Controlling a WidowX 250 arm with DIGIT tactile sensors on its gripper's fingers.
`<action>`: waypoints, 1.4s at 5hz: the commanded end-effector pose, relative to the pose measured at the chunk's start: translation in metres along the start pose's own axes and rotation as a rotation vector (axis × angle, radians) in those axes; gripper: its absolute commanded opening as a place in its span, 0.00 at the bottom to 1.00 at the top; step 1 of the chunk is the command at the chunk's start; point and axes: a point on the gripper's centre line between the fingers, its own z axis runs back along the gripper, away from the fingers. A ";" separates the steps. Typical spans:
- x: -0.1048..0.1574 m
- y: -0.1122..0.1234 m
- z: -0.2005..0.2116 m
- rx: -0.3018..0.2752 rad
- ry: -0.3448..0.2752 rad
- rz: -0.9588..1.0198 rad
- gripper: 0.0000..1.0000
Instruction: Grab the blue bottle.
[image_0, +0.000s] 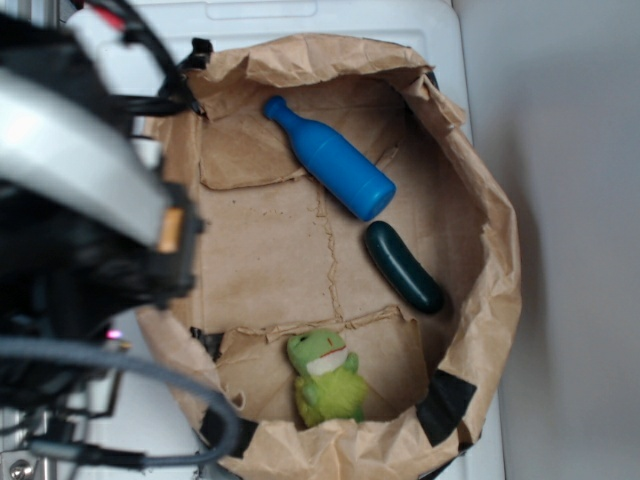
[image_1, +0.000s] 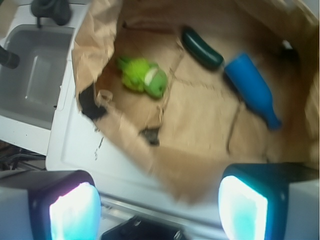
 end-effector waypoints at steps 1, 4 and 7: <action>0.053 0.024 0.005 -0.075 -0.068 -0.124 1.00; 0.053 0.024 0.005 -0.075 -0.068 -0.124 1.00; 0.047 0.078 -0.108 0.158 -0.032 -0.246 1.00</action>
